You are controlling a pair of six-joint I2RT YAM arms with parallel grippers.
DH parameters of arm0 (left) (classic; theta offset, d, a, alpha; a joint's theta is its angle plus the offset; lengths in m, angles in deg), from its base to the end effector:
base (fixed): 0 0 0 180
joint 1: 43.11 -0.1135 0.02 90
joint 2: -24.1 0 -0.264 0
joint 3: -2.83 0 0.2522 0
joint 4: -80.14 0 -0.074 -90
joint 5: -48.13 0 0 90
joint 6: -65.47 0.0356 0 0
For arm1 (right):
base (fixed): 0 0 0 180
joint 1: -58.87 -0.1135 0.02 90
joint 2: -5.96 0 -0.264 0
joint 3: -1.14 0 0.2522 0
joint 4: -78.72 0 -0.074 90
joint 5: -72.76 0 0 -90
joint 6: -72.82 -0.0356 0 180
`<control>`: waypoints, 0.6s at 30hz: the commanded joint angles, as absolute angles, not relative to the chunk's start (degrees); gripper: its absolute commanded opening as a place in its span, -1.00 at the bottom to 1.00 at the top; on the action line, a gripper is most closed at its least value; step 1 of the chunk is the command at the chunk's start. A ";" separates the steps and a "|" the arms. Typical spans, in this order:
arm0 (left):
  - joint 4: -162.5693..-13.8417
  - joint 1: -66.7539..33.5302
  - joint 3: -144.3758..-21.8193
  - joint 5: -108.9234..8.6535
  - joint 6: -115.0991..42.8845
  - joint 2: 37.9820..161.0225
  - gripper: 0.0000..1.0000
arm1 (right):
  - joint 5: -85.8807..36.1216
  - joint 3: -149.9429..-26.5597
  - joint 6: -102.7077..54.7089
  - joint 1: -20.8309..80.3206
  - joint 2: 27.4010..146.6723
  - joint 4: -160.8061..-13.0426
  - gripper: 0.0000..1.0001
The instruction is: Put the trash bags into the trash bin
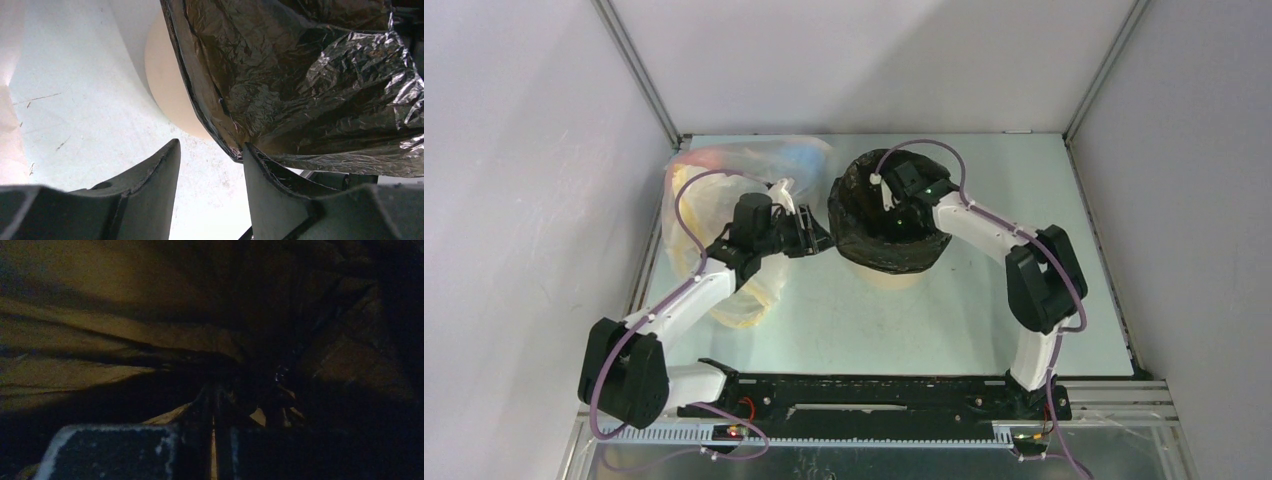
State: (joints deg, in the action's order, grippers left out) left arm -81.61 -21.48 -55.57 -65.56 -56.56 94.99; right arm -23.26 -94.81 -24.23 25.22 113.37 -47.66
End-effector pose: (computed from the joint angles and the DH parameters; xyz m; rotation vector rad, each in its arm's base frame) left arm 0.2470 -0.1133 0.2539 0.0620 2.2170 -0.9775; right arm 0.3245 0.2205 0.2161 -0.6635 2.6681 0.3468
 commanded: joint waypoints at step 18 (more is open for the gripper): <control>-87.50 -20.07 -55.24 -65.86 -58.09 97.91 0.10 | -27.86 -94.74 -23.38 17.46 119.63 -49.25 -1.00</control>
